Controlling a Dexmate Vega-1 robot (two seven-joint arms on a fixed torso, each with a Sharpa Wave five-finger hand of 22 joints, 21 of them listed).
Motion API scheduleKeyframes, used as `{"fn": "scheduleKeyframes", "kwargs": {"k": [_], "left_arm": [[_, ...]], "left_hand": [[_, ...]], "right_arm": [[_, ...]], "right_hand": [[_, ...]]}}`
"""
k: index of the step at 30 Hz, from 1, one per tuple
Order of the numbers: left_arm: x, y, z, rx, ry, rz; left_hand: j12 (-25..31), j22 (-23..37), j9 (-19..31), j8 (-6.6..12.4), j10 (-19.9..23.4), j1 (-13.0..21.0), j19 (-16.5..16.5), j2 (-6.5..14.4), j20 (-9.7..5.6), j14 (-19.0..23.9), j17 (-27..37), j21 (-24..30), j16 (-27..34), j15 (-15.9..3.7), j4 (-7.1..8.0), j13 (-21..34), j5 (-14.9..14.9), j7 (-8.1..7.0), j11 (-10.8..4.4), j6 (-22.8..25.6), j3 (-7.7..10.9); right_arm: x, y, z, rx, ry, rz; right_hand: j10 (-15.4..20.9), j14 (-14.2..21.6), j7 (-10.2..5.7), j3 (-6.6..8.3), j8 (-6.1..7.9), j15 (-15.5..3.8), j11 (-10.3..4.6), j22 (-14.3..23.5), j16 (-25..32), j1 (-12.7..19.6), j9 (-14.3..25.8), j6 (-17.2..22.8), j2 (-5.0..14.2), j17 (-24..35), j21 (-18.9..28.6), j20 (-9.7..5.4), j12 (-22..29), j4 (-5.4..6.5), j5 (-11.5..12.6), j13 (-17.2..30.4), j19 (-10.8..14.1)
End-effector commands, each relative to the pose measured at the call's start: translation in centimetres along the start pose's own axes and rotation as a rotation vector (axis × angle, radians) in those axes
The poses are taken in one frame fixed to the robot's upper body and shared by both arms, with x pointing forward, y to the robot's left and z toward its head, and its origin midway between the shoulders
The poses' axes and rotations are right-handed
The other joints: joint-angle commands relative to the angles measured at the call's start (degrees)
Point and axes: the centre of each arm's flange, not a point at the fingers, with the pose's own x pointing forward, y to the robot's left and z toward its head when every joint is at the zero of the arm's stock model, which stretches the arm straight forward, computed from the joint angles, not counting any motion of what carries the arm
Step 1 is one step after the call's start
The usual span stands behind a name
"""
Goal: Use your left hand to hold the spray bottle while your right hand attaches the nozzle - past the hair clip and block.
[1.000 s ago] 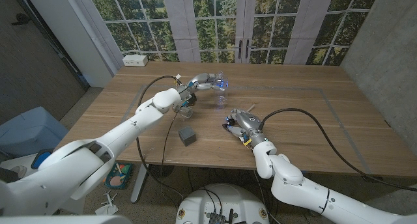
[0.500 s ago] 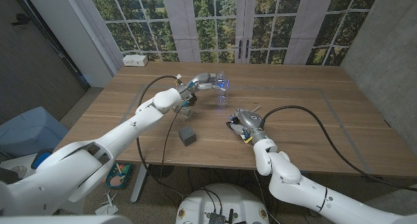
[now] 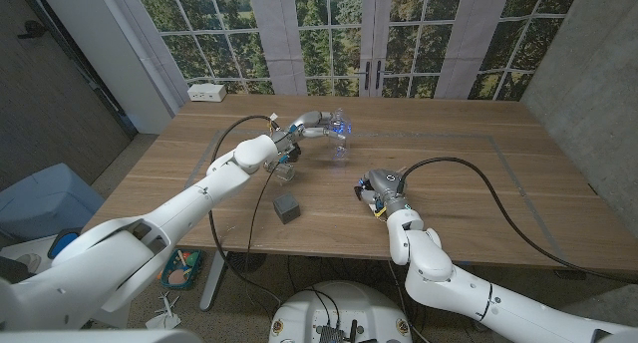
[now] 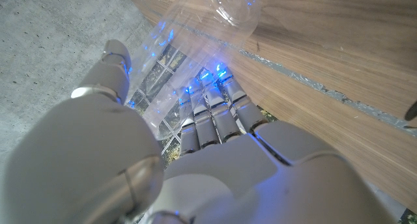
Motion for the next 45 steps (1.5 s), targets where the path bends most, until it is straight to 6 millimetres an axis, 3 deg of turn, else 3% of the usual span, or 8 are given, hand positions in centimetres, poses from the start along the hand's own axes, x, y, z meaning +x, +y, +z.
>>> {"fn": "scheduleKeyframes", "kwargs": {"k": [1,3,5,6,9,12,29,45], "left_arm": [[0.0,0.0,0.0,0.001,0.000,0.000],[0.1,0.0,0.0,-0.002,0.001,0.000],[0.1,0.1,0.0,0.001,-0.001,0.001],[0.1,0.1,0.0,0.000,-0.001,0.001],[0.1,0.1,0.0,0.000,-0.001,0.002],[0.1,0.1,0.0,0.001,0.000,0.003],[0.2,0.1,-0.1,0.002,0.001,0.003],[0.2,0.1,0.3,0.012,-0.003,-0.004]], "left_hand": [[-0.27,0.08,0.28,0.41,7.08,9.71,0.08,10.52,-0.08,-0.13,0.09,0.46,-0.12,-7.72,1.89,0.06,0.22,-2.49,-6.86,21.97,1.77],[-0.31,0.08,0.29,0.43,7.03,9.71,0.08,10.49,-0.06,-0.13,0.08,0.48,-0.13,-7.70,1.88,0.07,0.21,-2.39,-6.92,22.03,1.77],[-0.36,0.08,0.30,0.37,6.95,9.70,0.04,10.52,-0.06,-0.12,0.09,0.49,-0.12,-7.71,1.90,0.07,0.21,-2.39,-6.84,21.89,1.78],[-0.32,0.08,0.31,0.36,7.07,9.69,0.04,10.52,-0.06,-0.11,0.08,0.50,-0.12,-7.73,1.91,0.07,0.21,-2.39,-6.77,21.87,1.78],[-0.36,0.08,0.31,0.38,7.03,9.67,0.04,10.51,-0.08,-0.12,0.07,0.53,-0.13,-7.74,1.92,0.08,0.21,-2.45,-6.74,21.96,1.79],[-0.42,0.08,0.33,0.36,6.93,9.69,0.05,10.51,-0.07,-0.12,0.06,0.56,-0.14,-7.78,1.90,0.08,0.22,-2.46,-6.80,21.91,1.81],[-0.46,0.07,0.52,0.45,7.15,9.71,-0.01,10.54,-0.06,-0.14,0.06,0.72,-0.14,-7.92,1.89,0.11,0.22,-2.42,-6.90,22.05,1.84],[-0.49,0.05,0.74,0.57,7.38,9.77,-0.03,10.47,-0.10,-0.05,0.04,0.89,-0.12,-7.87,1.84,0.14,0.20,-2.41,-6.90,22.21,1.86]], "right_arm": [[0.4,-0.5,-0.7,0.017,0.007,-0.039],[0.4,-0.5,-0.7,0.024,-0.001,-0.050],[0.4,-0.6,-0.9,0.038,-0.011,-0.065],[0.4,-0.6,-0.9,0.041,-0.014,-0.069],[0.5,-0.7,-1.0,0.050,-0.023,-0.090],[0.4,-0.7,-1.0,0.050,-0.031,-0.123],[0.1,-1.8,-2.3,0.176,-0.015,-0.288],[0.0,-3.5,-4.4,0.398,0.002,-0.487]], "right_hand": [[5.43,6.84,-0.33,-0.95,1.82,-9.21,0.03,1.20,6.14,-0.38,0.21,4.49,0.54,4.82,4.39,-0.95,1.36,-0.12,-1.55,0.77,5.68],[8.85,9.06,-0.68,-1.06,2.52,-9.34,-0.54,1.76,8.45,-0.09,0.24,6.17,0.73,6.99,6.14,-1.64,2.42,-0.20,-2.33,1.30,7.12],[14.36,11.91,-0.55,-0.67,4.31,-9.56,-0.26,2.76,11.32,1.43,0.29,10.54,1.12,10.08,8.65,-2.57,4.57,-0.65,-3.12,2.43,8.70],[15.40,12.47,-0.49,-0.29,4.72,-9.74,0.01,3.01,11.68,2.16,0.28,11.52,1.29,10.74,9.32,-2.84,5.04,-0.87,-3.26,2.82,8.95],[20.00,14.63,-0.12,0.07,5.03,-9.61,-0.50,3.79,12.99,3.13,0.18,12.45,1.34,12.79,11.37,-3.42,7.39,-0.74,-3.92,4.31,9.67],[21.42,15.40,0.23,0.45,5.25,-9.72,-0.64,4.05,13.04,3.87,0.13,13.31,1.23,13.62,12.28,-3.61,8.50,-0.88,-4.29,5.31,9.60],[21.52,14.70,0.47,1.40,5.20,-9.51,-0.62,4.20,10.30,4.71,0.17,13.84,0.67,14.69,13.05,-3.50,10.29,-0.44,-5.55,8.34,5.04],[21.22,14.15,0.44,1.87,5.24,-9.40,-0.70,3.92,8.24,4.22,0.26,14.01,0.73,14.81,13.96,-3.48,11.12,0.04,-5.70,10.01,4.21]]}}
